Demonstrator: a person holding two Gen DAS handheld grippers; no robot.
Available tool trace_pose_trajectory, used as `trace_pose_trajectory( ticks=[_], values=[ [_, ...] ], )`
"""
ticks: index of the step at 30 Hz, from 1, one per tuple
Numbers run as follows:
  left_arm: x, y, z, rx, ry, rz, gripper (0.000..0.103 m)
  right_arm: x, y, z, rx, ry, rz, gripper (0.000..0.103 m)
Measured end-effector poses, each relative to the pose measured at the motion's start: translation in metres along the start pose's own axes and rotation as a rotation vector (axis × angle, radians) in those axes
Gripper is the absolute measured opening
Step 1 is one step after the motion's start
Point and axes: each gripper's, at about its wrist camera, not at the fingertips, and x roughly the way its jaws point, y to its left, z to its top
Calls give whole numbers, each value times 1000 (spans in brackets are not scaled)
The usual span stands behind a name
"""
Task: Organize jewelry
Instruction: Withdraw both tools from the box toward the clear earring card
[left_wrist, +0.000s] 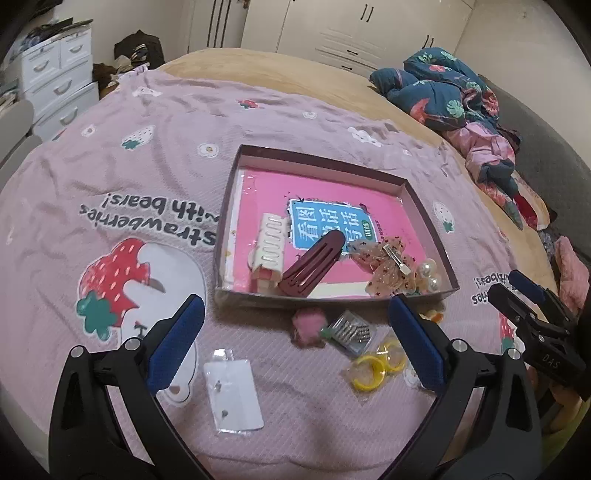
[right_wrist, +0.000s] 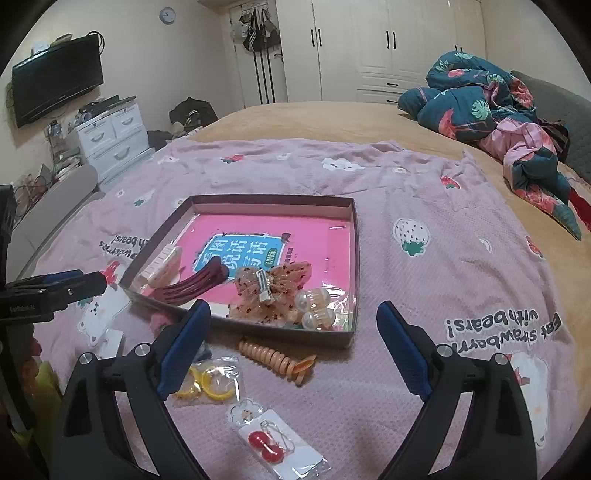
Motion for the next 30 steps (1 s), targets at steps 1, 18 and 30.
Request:
trace_pose_trajectory(
  ticks=[1,18,30],
  values=[
    [-2,2,-1,-2,-1,1,93,-1,1,-1,-1,0,0,91],
    [-21,24,-29,-24,8,17,93,-15,29,-18,-36,14,28,91],
    [-21,32,-49,-18,43,47,93,-7,58,-34,-86,58,82,91]
  ],
)
